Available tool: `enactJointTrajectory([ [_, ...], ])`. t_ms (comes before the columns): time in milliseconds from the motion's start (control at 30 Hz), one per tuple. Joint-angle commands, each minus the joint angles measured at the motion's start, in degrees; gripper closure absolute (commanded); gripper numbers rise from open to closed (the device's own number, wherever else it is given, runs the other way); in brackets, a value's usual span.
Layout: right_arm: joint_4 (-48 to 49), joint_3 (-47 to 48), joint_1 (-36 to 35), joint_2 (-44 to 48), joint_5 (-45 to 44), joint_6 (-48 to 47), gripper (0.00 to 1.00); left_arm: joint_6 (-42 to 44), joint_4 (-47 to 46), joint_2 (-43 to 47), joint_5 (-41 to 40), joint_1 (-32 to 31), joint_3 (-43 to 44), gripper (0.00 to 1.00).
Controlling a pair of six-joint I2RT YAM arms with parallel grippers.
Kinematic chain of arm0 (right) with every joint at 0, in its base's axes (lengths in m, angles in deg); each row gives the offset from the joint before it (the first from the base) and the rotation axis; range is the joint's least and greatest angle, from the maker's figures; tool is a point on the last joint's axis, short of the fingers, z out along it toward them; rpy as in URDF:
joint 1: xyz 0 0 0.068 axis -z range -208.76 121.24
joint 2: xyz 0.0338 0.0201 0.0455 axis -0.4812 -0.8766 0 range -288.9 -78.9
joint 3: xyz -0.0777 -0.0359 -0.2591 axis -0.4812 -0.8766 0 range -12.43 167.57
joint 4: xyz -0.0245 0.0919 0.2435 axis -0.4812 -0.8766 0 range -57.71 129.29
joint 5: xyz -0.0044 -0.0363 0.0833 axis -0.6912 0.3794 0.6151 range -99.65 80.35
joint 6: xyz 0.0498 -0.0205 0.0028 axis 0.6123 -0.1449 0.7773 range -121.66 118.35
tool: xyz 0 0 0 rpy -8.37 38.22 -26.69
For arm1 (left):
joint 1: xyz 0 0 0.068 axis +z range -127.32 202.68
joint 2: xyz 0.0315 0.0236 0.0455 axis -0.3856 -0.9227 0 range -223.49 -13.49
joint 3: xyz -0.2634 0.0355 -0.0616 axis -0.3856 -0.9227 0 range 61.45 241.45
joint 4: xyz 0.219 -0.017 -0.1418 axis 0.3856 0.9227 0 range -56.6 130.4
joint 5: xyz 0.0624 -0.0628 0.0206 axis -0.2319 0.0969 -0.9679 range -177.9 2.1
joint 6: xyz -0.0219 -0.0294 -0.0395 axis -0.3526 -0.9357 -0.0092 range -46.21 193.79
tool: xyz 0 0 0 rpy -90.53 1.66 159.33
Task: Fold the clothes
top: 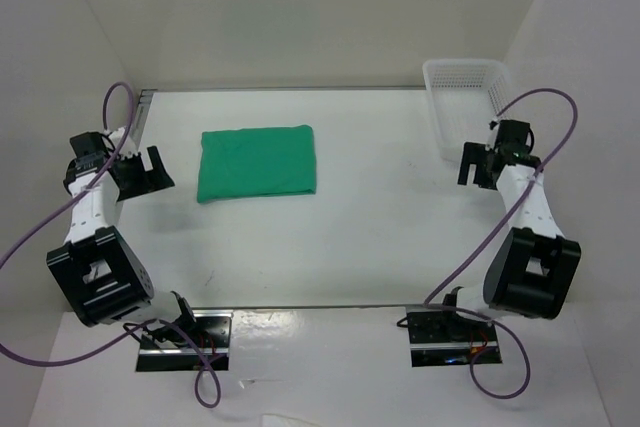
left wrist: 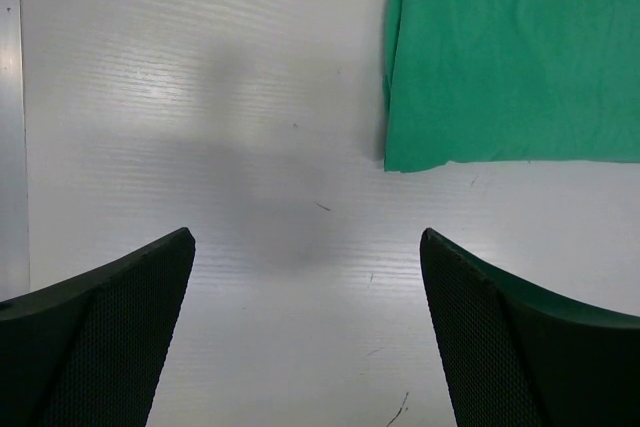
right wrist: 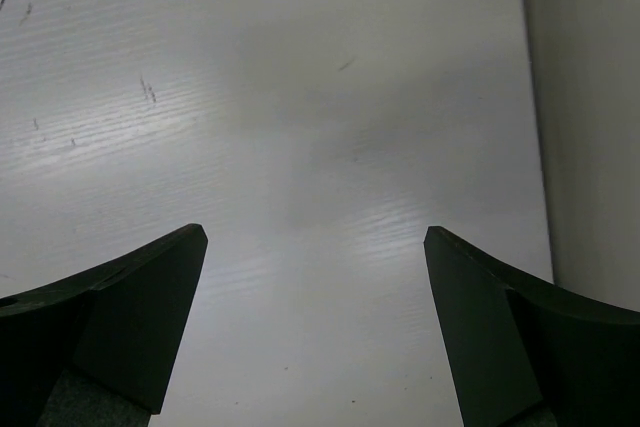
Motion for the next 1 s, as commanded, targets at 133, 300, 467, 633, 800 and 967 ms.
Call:
enactJointTrajectory([
  [133, 10.0, -4.0, 5.4, 8.3, 2.3, 0.3, 0.02, 1.7, -4.9, 2.2, 3.0, 2.1, -2.5, 0.01],
  [300, 10.1, -4.0, 11.2, 8.3, 6.5, -0.8, 0.02, 1.7, -6.3, 2.7, 3.8, 4.9, -2.5, 0.01],
  [467, 9.5, -4.7, 12.4, 9.8, 11.5, -3.1, 0.02, 1.7, -6.3, 2.7, 5.0, 5.5, -2.5, 0.01],
  [633, 9.0, -4.7, 12.4, 9.2, 13.3, -4.2, 0.02, 1.7, -6.3, 3.3, 4.4, 5.5, -2.5, 0.01],
  [800, 9.0, -4.7, 12.4, 9.2, 15.5, -5.3, 0.02, 1.7, -6.3, 3.3, 4.4, 5.5, -3.0, 0.01],
  [967, 9.0, -5.2, 12.4, 9.8, 16.6, -5.8, 0.02, 1.7, -6.3, 3.3, 4.4, 5.5, -3.0, 0.01],
])
